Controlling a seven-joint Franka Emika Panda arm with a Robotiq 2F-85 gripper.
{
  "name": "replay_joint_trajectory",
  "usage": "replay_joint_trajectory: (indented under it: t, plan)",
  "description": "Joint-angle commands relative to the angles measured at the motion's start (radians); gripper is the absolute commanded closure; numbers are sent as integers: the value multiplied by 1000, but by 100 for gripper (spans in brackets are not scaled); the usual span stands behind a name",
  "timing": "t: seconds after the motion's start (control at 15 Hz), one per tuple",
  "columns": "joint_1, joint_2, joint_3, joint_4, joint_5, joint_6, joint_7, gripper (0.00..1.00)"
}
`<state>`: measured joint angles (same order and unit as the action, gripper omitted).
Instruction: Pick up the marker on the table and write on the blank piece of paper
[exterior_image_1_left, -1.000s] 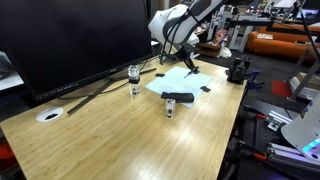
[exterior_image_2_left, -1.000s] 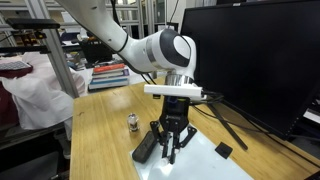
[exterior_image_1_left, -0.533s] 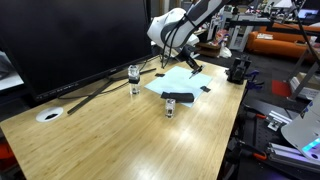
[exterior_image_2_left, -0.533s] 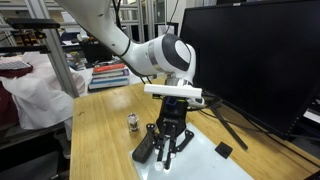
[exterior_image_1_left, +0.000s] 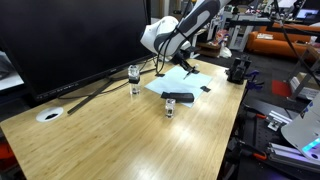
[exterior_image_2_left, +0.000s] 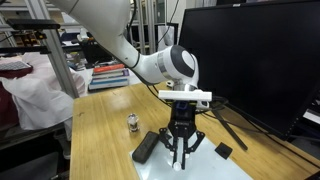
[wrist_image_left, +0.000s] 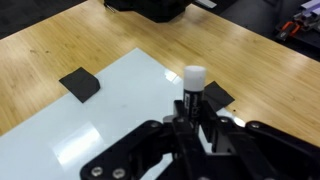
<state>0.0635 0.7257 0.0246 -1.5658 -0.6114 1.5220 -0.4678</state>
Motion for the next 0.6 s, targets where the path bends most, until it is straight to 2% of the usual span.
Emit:
replay_joint_trajectory:
  t: [0.0, 0.53]
  plan:
    - [-7, 73, 1, 99, -15, -20, -17, 95]
    - [-3, 126, -5, 185, -8, -3, 10, 95]
